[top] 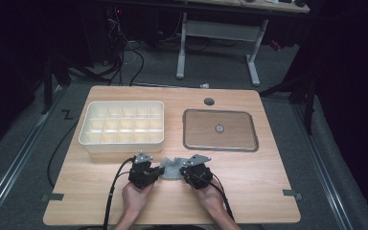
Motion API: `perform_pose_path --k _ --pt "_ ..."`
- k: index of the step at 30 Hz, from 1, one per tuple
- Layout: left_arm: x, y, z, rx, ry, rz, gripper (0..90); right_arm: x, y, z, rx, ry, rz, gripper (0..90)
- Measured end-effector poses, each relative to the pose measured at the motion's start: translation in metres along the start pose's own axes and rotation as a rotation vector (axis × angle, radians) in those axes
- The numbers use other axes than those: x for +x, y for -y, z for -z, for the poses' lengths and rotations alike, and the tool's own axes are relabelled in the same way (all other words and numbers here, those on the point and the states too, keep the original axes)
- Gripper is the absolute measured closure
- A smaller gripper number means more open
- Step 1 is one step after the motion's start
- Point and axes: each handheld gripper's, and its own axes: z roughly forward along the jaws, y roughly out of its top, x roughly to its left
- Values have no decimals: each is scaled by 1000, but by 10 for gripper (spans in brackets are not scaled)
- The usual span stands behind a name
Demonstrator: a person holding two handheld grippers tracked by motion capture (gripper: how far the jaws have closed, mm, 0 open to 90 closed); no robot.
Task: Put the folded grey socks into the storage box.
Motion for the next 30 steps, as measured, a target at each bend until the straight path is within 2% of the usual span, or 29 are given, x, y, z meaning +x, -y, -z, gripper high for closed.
perform_pose_path --k 6,11,13,20,21,30 --pt "-2 -5 9 -23 33 4 852 1 0 0 3 -1 15 868" --pt "-6 -10 15 -35 49 -11 853 3 -1 0 8 -7 21 872" --pt "-9 -14 19 -47 68 -23 853 4 -2 -1 11 -11 25 873" --pt "-10 -18 25 -68 98 -28 852 8 -5 -4 11 -26 35 873" --pt "-9 -18 26 -73 105 -28 852 11 -8 -5 16 -25 49 873" --pt "-5 -22 32 -89 104 -33 852 17 -16 -14 11 -55 61 873"
